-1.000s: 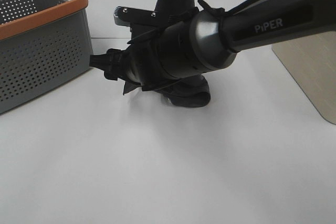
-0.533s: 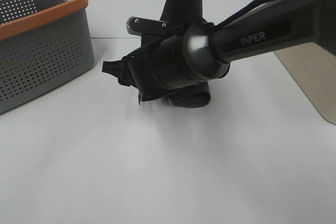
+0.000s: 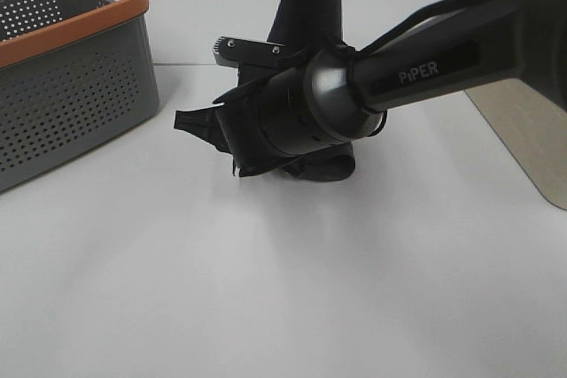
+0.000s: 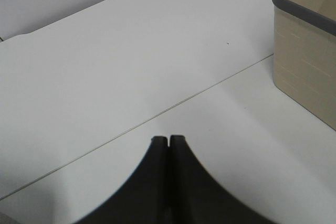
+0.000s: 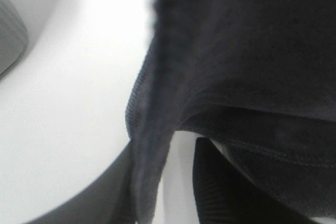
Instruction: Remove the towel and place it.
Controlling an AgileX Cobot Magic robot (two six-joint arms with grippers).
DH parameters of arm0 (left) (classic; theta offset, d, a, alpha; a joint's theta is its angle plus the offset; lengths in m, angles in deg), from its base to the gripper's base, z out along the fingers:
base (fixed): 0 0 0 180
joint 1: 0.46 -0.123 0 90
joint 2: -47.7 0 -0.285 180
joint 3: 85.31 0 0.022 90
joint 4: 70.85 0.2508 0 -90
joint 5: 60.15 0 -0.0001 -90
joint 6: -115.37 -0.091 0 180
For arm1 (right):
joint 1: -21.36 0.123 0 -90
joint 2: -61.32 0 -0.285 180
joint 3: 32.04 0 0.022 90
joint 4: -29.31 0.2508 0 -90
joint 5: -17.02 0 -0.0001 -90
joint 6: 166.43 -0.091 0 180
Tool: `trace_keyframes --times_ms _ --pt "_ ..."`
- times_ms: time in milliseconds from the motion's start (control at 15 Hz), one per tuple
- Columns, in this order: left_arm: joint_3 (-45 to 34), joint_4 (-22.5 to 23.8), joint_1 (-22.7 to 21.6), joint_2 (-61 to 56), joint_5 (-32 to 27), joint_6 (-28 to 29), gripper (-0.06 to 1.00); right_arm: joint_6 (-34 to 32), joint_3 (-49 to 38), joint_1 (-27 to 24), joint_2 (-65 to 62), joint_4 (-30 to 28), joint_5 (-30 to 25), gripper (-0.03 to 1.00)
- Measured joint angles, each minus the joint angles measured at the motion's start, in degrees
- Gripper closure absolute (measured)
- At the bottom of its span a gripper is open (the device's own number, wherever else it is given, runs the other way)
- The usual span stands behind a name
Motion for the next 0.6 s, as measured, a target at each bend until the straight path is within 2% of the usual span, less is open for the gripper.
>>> trace_keyframes --times_ms 133,267,533,600 --pt "0.00 0.00 0.00 0.00 0.00 -0.06 0.94 0.00 0.00 0.00 0.00 0.00 0.00 0.72" --pt "0.00 0.00 0.00 0.00 0.00 -0.06 0.94 0.40 0.00 0.00 0.00 0.00 -0.46 0.94" --pt "1.32 0.00 -0.86 0.00 -0.23 -1.49 0.94 10.83 -1.03 0.00 -1.38 -0.06 -6.07 0.95" --pt "2.75 -0.63 -1.78 0.00 -0.40 -2.29 0.94 15.99 -2.52 0.00 -3.50 -0.06 -6.93 0.95"
